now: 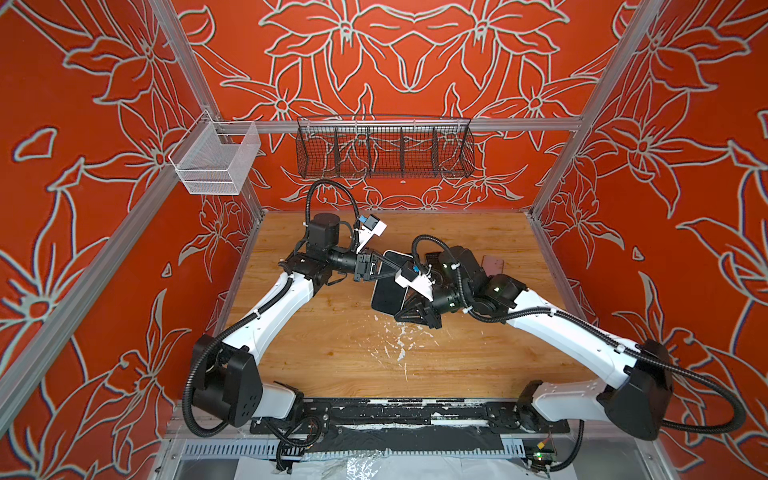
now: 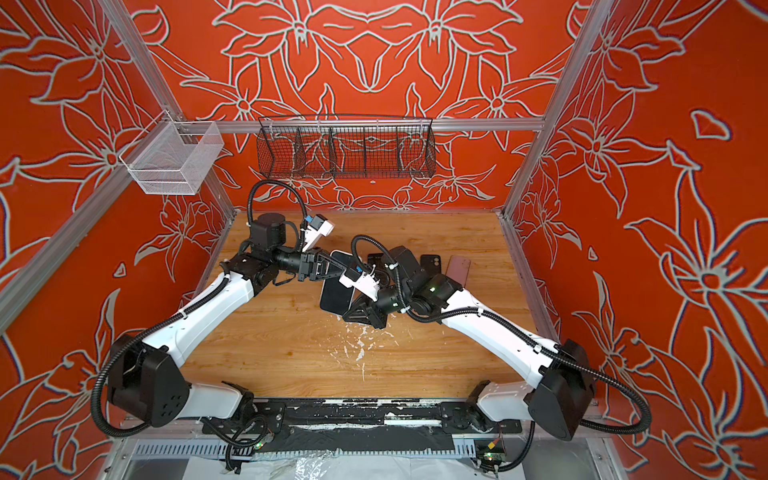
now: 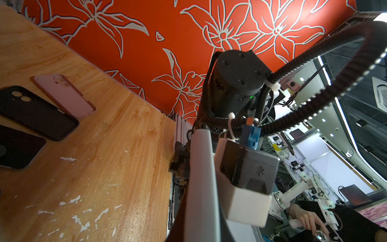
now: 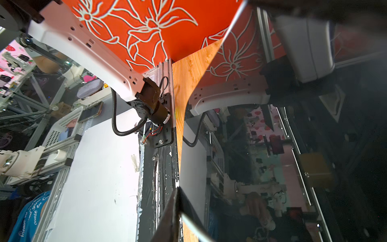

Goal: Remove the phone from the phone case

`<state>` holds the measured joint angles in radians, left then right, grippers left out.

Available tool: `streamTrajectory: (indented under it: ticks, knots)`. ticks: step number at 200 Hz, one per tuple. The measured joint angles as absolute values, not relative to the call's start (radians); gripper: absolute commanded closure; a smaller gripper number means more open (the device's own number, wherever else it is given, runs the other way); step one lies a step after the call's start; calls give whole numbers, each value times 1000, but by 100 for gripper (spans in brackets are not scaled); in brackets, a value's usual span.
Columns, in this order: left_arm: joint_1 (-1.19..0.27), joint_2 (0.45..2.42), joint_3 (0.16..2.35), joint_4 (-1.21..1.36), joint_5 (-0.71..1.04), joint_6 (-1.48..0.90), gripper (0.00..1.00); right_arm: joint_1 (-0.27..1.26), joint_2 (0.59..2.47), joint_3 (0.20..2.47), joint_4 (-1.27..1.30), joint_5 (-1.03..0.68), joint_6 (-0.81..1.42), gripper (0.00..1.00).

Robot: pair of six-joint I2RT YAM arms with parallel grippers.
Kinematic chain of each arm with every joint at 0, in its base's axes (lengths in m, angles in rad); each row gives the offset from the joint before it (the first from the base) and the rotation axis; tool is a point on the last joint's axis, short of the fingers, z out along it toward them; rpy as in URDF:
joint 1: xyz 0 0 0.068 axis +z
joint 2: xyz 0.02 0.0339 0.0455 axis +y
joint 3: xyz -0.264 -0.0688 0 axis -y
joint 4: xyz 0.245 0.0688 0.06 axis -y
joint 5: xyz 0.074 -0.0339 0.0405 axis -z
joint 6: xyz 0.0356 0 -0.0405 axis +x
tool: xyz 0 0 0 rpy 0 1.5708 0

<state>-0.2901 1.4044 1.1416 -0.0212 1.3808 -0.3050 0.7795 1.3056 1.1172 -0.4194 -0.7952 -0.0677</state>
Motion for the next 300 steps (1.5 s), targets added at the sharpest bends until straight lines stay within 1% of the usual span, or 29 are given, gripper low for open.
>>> streamTrajectory:
  ticks: [76,140,227,249,300]
  knots:
    - [-290,1410,1139,42,1424,-314,100,816,1277,1117,-422,-681,-105,97]
    - [-290,1411,1131,93,1438,-334,100,820,1269,1117,-422,-654,-143,95]
    - [-290,1420,1169,-32,1438,-254,100,825,1269,1117,-425,-658,-152,92]
    - [-288,1429,1180,-76,1430,-258,100,828,1269,1117,-435,-659,-171,89]
    - [-287,1433,1183,-149,1416,-272,100,838,1269,1117,-459,-657,-188,89]
